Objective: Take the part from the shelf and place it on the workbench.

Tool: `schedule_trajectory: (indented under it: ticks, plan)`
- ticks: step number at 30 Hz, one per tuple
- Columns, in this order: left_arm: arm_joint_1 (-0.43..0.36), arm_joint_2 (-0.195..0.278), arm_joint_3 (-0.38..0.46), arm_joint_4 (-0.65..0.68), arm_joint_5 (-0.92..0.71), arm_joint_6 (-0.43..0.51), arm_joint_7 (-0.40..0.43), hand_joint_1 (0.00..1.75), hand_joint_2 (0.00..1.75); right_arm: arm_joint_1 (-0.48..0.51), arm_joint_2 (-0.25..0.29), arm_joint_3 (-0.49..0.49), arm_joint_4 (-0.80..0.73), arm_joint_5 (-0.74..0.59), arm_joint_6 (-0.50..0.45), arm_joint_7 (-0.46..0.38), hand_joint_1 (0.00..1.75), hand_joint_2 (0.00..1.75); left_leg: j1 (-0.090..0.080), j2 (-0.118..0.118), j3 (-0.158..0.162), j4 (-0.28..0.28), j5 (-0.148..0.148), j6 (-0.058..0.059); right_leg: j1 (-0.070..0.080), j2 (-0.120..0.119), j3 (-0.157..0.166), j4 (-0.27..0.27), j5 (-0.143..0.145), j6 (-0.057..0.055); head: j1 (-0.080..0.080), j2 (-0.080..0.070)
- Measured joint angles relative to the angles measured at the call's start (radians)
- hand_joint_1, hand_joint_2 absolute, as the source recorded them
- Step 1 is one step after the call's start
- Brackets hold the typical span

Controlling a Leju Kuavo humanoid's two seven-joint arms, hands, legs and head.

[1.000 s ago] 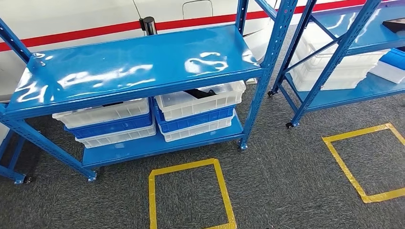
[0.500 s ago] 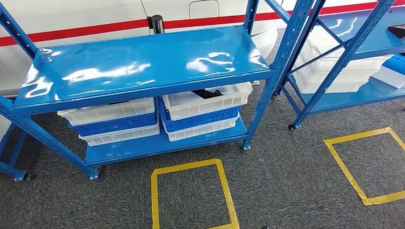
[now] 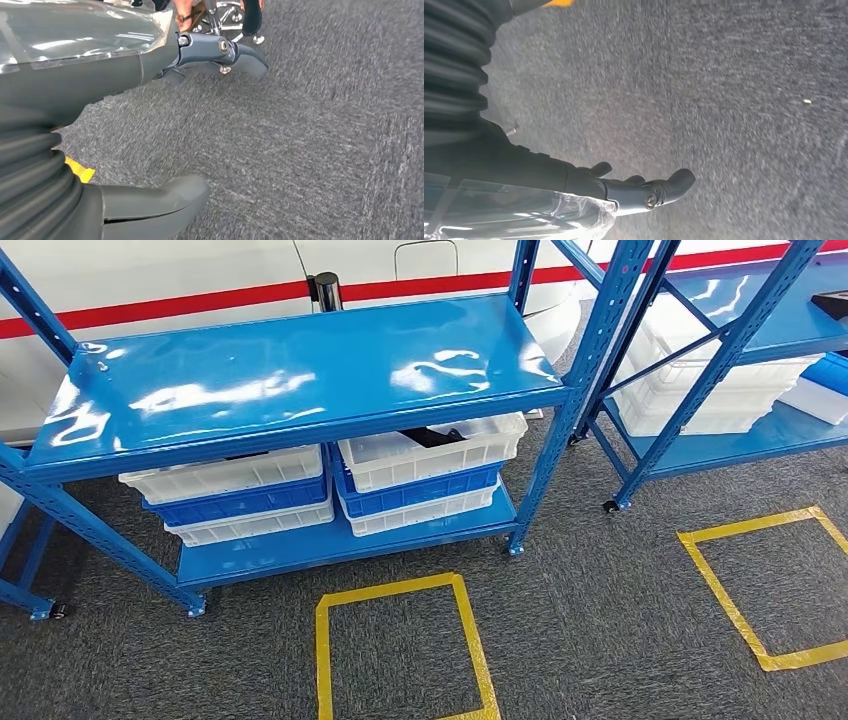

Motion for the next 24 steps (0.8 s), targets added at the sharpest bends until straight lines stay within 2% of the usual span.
schedule_trajectory:
  ticks: [1, 2, 5, 6, 24]
  plan:
    - [0.004, 0.003, -0.022, 0.000, 0.017, -0.011, 0.006, 0.00, 1.75, 0.003, -0.002, 0.012, -0.001, -0.021, 0.012, -0.001, 0.00, 1.75, 0.000, 0.000, 0.000, 0.000, 0.000, 0.000, 0.000, 0.000, 0.000, 0.000, 0.000, 0.000, 0.000, 0.000]
    - [0.009, 0.007, -0.044, 0.000, 0.034, -0.022, 0.012, 0.00, 1.31, 0.006, -0.004, 0.023, -0.003, -0.041, 0.023, -0.001, 0.00, 1.75, 0.001, 0.000, 0.000, 0.000, 0.000, 0.000, 0.000, 0.000, 0.000, 0.000, 0.000, 0.000, 0.000, 0.000]
    - [0.022, 0.016, -0.110, -0.001, 0.082, -0.053, 0.029, 0.00, 0.00, 0.015, -0.010, 0.057, -0.008, -0.096, 0.054, -0.003, 0.00, 0.44, 0.002, 0.000, 0.000, 0.000, 0.000, 0.000, 0.001, 0.000, 0.000, 0.000, 0.000, 0.000, 0.000, 0.000]
    - [0.026, 0.019, -0.132, -0.002, 0.098, -0.063, 0.035, 0.00, 0.00, 0.017, -0.012, 0.068, -0.010, -0.114, 0.064, -0.004, 0.00, 0.00, 0.002, 0.000, 0.000, 0.000, 0.000, 0.000, 0.001, 0.000, 0.000, 0.000, 0.000, 0.000, 0.000, 0.000]
    - [0.101, 0.070, -0.538, -0.043, 0.380, -0.247, 0.140, 0.00, 0.00, 0.072, -0.041, 0.289, -0.049, -0.442, 0.249, -0.017, 0.00, 0.00, 0.002, 0.000, 0.001, 0.000, 0.000, 0.000, 0.001, 0.000, 0.001, 0.000, 0.000, 0.000, 0.000, 0.000]
